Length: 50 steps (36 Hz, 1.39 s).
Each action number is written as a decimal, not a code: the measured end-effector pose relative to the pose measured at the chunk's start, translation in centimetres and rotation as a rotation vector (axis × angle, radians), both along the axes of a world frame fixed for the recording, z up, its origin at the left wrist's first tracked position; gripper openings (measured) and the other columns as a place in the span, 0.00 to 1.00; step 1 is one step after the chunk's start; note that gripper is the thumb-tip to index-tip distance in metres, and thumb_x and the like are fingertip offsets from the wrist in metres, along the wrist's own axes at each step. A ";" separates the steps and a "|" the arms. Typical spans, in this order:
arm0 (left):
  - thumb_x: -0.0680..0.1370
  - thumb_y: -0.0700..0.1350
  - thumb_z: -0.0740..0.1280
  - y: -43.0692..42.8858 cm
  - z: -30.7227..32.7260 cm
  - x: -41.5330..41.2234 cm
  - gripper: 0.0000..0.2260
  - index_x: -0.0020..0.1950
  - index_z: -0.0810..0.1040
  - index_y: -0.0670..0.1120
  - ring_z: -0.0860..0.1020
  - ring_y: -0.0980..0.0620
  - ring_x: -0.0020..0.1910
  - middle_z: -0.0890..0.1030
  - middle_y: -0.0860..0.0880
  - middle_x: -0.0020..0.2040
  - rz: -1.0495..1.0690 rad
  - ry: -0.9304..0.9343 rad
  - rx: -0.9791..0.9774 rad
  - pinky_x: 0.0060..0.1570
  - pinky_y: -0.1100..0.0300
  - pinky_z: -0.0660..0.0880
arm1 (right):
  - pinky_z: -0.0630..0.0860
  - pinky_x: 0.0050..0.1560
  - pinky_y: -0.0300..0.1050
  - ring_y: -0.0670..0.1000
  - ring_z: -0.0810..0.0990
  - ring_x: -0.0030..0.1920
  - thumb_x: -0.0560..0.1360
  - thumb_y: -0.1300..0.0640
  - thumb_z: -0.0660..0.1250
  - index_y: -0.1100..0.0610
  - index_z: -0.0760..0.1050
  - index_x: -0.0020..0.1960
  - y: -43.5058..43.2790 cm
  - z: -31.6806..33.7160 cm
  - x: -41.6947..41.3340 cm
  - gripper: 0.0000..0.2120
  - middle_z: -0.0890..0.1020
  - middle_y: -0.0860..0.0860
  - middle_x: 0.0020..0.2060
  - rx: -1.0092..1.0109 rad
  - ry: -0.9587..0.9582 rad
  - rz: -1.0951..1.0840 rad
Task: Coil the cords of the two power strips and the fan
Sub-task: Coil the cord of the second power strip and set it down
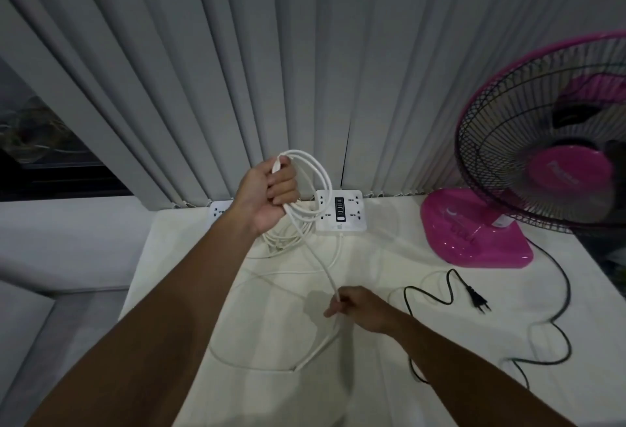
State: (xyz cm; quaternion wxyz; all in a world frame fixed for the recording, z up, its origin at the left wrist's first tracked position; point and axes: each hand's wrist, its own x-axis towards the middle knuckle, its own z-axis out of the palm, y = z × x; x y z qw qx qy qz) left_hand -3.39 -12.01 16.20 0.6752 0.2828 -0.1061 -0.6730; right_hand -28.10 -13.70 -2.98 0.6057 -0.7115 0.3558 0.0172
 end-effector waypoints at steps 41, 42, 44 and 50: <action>0.84 0.51 0.58 0.2 -5.1 -3.7 0.17 0.57 0.76 0.38 0.84 0.41 0.48 0.85 0.38 0.46 0.101 -0.370 0.256 0.59 0.46 0.78 | 0.76 0.35 0.44 0.44 0.79 0.23 0.78 0.38 0.62 0.49 0.82 0.40 1.6 7.2 5.5 0.19 0.82 0.48 0.25 -0.448 -0.257 -0.644; 0.83 0.52 0.59 0.2 -5.0 -4.0 0.18 0.59 0.76 0.37 0.85 0.41 0.49 0.85 0.38 0.48 0.054 -0.439 0.253 0.56 0.48 0.79 | 0.75 0.33 0.42 0.45 0.78 0.21 0.78 0.37 0.63 0.49 0.82 0.40 1.6 7.5 6.0 0.19 0.83 0.48 0.25 -0.413 -0.282 -0.656; 0.82 0.53 0.60 0.0 -4.7 -4.8 0.19 0.61 0.74 0.37 0.85 0.42 0.48 0.85 0.38 0.49 -0.022 -0.535 0.260 0.46 0.52 0.80 | 0.72 0.26 0.39 0.46 0.75 0.18 0.77 0.36 0.64 0.50 0.82 0.39 1.4 7.7 6.6 0.21 0.83 0.49 0.25 -0.355 -0.325 -0.679; 0.84 0.51 0.58 -0.4 -4.0 -5.0 0.13 0.46 0.72 0.42 0.81 0.46 0.34 0.81 0.43 0.35 0.058 -0.285 0.190 0.40 0.56 0.79 | 0.78 0.34 0.41 0.46 0.82 0.26 0.79 0.38 0.63 0.49 0.78 0.37 1.2 5.5 5.1 0.19 0.83 0.49 0.28 -0.374 -0.262 -0.546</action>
